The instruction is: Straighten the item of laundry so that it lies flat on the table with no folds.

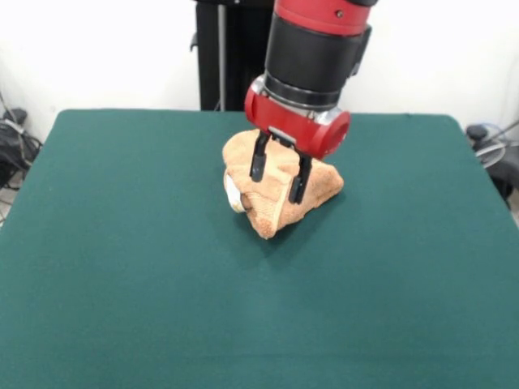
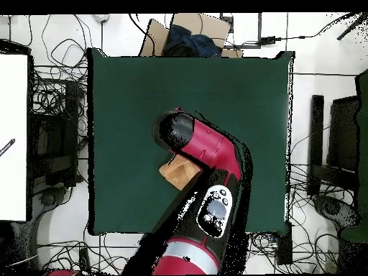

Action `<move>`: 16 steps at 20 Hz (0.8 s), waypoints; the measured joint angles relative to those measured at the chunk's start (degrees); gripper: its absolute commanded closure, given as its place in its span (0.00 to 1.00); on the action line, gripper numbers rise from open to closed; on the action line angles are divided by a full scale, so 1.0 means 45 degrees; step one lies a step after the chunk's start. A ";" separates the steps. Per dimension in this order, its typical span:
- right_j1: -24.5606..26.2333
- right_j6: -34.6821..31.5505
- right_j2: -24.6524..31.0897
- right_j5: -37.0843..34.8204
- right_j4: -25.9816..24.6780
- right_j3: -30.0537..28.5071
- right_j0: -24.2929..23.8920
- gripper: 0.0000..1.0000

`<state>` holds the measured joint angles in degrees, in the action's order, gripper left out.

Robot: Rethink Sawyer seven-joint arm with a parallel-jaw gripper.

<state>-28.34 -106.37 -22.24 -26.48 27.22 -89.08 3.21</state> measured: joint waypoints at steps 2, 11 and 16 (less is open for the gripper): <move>-0.0149 0.0000 0.0000 0.0159 0.0000 -0.0188 0.0022 0.00; -0.0599 0.0000 0.0000 0.0929 -0.0003 -0.1140 0.0010 0.00; -0.0617 0.0000 0.0097 0.0931 -0.0011 -0.1411 -0.0108 0.00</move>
<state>-31.12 -106.37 -21.80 -22.29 27.18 -95.43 2.73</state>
